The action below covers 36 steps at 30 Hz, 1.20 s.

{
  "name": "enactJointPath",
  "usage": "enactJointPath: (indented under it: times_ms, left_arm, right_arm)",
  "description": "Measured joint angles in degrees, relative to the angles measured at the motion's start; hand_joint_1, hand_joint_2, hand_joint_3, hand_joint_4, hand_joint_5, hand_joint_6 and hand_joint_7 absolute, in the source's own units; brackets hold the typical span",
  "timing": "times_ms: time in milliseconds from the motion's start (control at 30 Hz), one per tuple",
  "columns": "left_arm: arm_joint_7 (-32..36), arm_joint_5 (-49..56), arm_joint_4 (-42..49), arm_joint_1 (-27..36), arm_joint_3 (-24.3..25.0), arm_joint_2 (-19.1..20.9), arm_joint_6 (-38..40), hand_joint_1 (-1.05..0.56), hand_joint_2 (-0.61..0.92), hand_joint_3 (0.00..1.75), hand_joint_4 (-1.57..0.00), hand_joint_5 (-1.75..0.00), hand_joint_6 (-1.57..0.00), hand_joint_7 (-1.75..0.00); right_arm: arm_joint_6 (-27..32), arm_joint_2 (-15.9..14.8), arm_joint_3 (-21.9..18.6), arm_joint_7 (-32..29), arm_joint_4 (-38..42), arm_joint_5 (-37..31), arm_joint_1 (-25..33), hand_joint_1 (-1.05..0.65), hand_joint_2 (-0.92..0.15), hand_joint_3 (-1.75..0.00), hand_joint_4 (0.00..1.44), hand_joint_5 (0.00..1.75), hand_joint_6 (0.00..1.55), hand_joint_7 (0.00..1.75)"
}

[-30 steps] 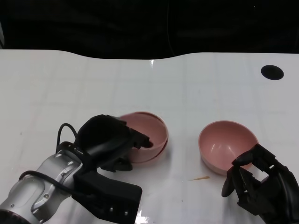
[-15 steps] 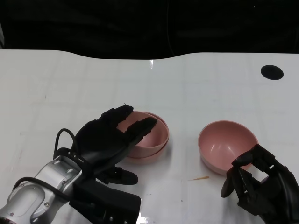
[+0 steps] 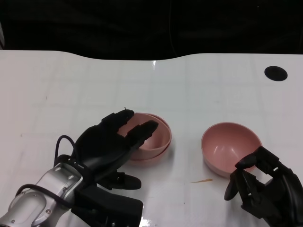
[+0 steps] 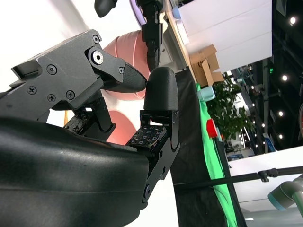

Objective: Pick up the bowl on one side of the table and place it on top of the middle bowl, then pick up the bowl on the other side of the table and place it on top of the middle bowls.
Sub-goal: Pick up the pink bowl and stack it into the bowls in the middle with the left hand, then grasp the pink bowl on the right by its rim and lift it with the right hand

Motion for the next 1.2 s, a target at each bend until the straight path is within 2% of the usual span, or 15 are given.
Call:
enactJointPath:
  times_ms: [533,867,1100,1200]
  left_arm:
    - [3.6,-1.0,5.0,0.1,0.0,-1.3,-1.5,-1.03,0.92,0.63,0.00,0.00,-0.11,-0.01]
    - [3.9,-1.0,3.5,0.1,0.0,-1.3,-1.5,-1.03,0.92,0.64,0.00,0.00,-0.11,0.00]
    - [1.6,-1.8,-6.1,1.2,1.7,0.3,-0.9,-1.05,0.92,0.67,0.00,0.00,-0.10,-0.01]
    - [0.4,-4.4,-10.3,3.8,3.5,1.1,-1.3,-0.98,0.92,0.55,0.00,0.00,-0.15,-0.02]
  right_arm:
    - [-0.3,-0.1,0.0,0.0,0.1,0.0,0.0,-0.11,-0.60,-0.99,0.99,1.51,0.85,1.30]
    - [-0.3,-0.2,0.0,0.2,0.1,0.0,0.0,-0.11,-0.59,-1.01,0.98,1.53,0.83,1.33]
    - [-0.3,-0.1,-0.2,0.2,0.3,0.0,-0.4,-0.11,-0.59,-1.02,0.97,1.56,0.83,1.32]
    - [-0.4,-0.1,-0.3,0.4,0.5,0.0,-0.5,-0.10,-0.59,-1.02,0.97,1.55,0.83,1.33]
